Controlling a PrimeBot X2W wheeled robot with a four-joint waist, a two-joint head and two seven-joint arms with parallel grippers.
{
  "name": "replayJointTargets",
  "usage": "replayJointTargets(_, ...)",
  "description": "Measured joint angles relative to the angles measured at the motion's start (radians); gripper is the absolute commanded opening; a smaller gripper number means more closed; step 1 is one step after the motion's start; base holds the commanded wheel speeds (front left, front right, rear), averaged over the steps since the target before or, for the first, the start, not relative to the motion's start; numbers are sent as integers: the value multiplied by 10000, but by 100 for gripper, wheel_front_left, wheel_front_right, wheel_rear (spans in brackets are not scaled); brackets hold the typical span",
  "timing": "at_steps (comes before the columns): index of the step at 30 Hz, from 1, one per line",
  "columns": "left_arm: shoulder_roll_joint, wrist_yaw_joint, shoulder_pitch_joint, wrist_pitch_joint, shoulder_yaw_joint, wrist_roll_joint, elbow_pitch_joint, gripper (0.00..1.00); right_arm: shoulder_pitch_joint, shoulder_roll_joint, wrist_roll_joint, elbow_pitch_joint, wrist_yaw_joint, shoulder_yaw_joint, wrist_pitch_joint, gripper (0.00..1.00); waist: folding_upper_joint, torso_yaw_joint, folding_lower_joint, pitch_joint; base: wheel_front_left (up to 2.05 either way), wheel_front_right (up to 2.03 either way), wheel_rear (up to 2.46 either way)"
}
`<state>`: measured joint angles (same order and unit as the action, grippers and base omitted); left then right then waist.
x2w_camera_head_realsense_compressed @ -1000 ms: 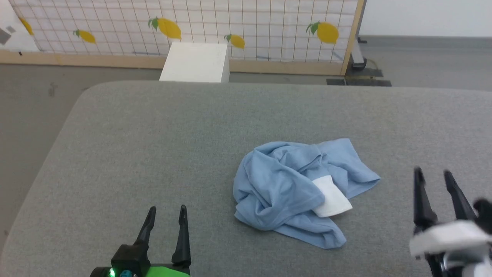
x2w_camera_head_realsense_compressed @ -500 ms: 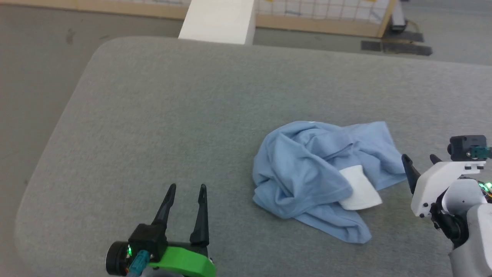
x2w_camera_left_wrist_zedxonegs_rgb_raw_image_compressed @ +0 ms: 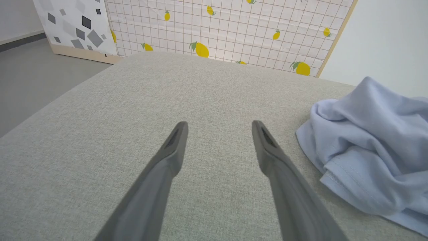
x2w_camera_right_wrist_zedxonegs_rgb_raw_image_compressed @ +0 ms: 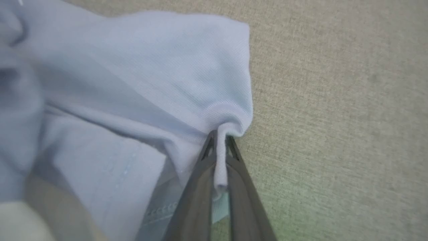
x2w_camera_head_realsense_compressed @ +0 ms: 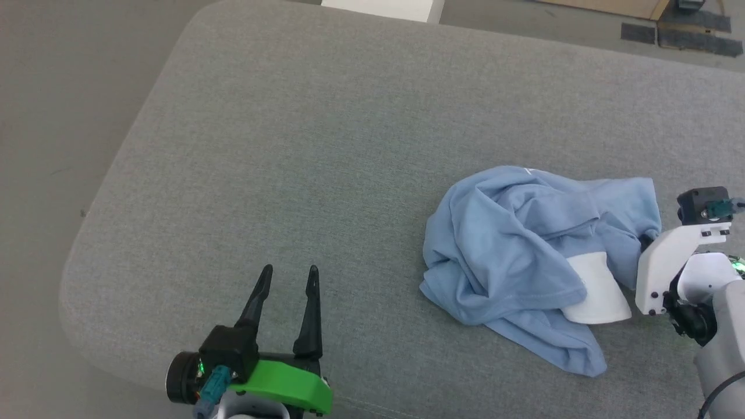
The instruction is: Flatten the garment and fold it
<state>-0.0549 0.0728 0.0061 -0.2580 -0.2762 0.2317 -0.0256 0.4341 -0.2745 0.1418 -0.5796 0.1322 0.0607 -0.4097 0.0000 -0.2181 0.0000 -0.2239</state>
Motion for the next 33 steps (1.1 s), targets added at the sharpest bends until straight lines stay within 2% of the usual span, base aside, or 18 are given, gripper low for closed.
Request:
replayJointTargets(5, 12, 0, 14, 0, 33, 67, -69, 100, 136, -305, -2, 311, 0, -38, 418, 0, 0, 20, 0, 357, 0, 0, 0)
replayJointTargets(9, 17, -6, 57, 0, 33, 119, -138, 100, 985, -796, -134, 1243, 0, -136, 520, 0, 0, 103, 0, 852, 0, 0, 0)
replayJointTargets(14, 19, -17, 353, 0, 84, 320, -167, 100, 2438, -945, -111, 2765, 0, -1149, 393, 0, 0, 117, 0, 1526, 0, 0, 0)
replayJointTargets(18, 21, -23, 456, 0, 69, 360, -165, 100, 3207, -428, 71, 3195, 0, -2303, 393, 0, 0, -1, 0, 1673, 0, 0, 0)
replayJointTargets(22, 23, -27, 447, 0, -82, 430, -178, 100, 3469, 721, 424, 2869, 0, -3774, 476, 0, 0, -209, 0, 1590, 0, 0, 0)
replayJointTargets(26, 25, -27, 383, 0, -382, 533, -267, 100, 3313, 1645, 744, 1615, 0, -4920, 748, 0, 0, -517, 0, 1435, 0, 0, 0)
replayJointTargets(31, 27, -13, 223, 0, -763, 654, -435, 100, 2487, 2057, 1072, -148, 0, -5622, 1227, 0, 0, -1064, 0, 1243, 0, 0, 0)
replayJointTargets(32, 27, -8, 200, 0, -817, 675, -464, 100, 2396, 2084, 1114, -397, 0, -5614, 1325, 10, 0, -1154, 0, 1203, 0, 0, 0)
replayJointTargets(33, 27, 0, 161, 0, -876, 696, -483, 100, 2338, 2105, 1118, -669, 0, -5637, 1434, 44, 0, -1264, 0, 1146, 0, 0, 0)
